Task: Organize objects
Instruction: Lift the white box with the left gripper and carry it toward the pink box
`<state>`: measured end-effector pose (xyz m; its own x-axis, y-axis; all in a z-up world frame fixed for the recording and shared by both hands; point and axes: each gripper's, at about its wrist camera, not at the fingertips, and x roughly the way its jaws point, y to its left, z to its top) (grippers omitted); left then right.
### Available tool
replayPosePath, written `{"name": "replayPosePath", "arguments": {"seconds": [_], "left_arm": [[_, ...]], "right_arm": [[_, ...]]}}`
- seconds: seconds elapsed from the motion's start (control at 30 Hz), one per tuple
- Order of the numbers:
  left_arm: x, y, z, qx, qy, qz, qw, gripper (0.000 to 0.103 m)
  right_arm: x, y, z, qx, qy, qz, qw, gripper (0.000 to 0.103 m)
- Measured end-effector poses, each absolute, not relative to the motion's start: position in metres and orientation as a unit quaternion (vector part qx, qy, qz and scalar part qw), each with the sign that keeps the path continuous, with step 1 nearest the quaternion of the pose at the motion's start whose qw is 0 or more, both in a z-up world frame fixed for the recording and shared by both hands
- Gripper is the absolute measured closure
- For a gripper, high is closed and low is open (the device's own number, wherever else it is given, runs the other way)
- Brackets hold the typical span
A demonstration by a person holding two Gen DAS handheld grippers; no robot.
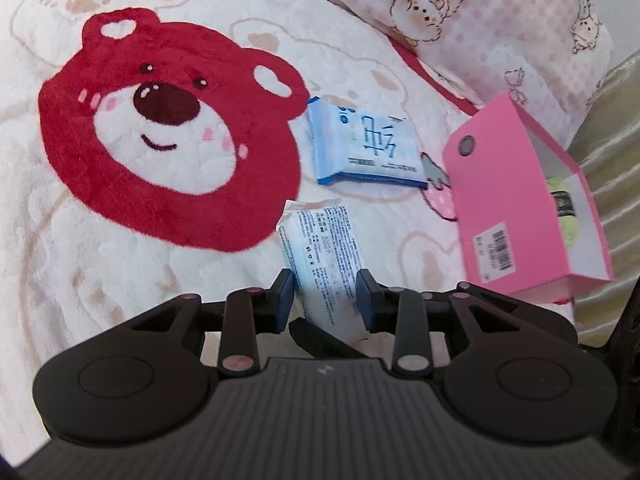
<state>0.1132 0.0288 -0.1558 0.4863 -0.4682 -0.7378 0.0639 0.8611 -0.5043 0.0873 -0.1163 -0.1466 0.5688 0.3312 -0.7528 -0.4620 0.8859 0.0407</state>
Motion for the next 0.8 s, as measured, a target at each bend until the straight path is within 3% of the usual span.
{"name": "replayPosePath", "arguments": {"seconds": [0.8], "left_arm": [[0.045, 0.03, -0.078, -0.226, 0.466, -0.172, 0.838, 0.071]], "right_arm": [[0.042, -0.125, -0.078, -0.036, 0.423, 0.238, 0.874, 0.054]]}}
